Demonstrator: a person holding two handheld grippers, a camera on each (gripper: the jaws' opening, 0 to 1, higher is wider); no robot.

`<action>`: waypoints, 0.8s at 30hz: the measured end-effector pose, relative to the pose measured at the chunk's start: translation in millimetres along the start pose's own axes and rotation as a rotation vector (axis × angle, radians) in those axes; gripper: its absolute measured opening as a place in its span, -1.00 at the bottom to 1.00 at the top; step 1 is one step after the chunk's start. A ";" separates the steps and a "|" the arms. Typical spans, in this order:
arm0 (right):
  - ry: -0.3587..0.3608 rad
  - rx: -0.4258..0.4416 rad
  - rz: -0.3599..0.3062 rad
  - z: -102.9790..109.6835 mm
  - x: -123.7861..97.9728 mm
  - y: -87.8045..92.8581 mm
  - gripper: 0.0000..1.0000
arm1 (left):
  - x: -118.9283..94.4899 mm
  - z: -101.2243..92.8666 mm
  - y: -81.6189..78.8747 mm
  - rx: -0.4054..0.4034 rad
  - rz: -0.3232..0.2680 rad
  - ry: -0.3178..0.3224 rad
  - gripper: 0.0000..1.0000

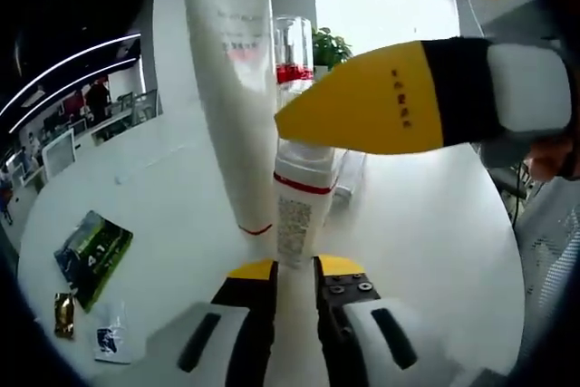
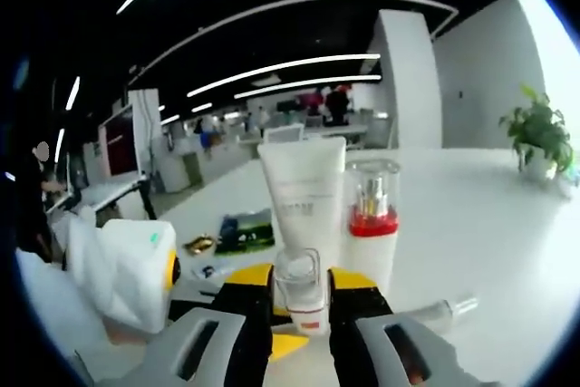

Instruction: Arrange the skincare products in the storage area until every visible bottle or jar stands upright without overlapping.

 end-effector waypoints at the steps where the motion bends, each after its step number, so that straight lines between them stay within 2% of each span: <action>1: -0.004 -0.007 -0.002 0.9 -0.1 -1.1 -0.65 | -0.6 0.5 -0.4 -0.001 -0.001 0.000 -0.70; 7: -0.001 -0.050 0.000 2.1 -1.7 -3.6 -0.68 | -3.7 1.6 -2.7 -0.001 -0.005 -0.003 -0.70; 14: -0.008 -0.036 0.029 0.2 0.2 3.2 -0.77 | -4.9 -4.4 -6.0 0.002 -0.014 0.005 -0.72; 24: -0.001 -0.009 0.041 -4.3 0.2 5.5 -0.76 | -4.1 -12.5 -5.0 0.014 -0.013 0.020 -0.73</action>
Point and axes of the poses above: the point that each gripper's makers call its tool centre point, and the gripper's own axes: x roughly forward along the fingers, z roughly to its left, y roughly out of its underside, the point moved 2 cm from there along -x, roughly backward along the fingers, and after that the axes turned 11 degrees about -x, right-handed, at the moved point
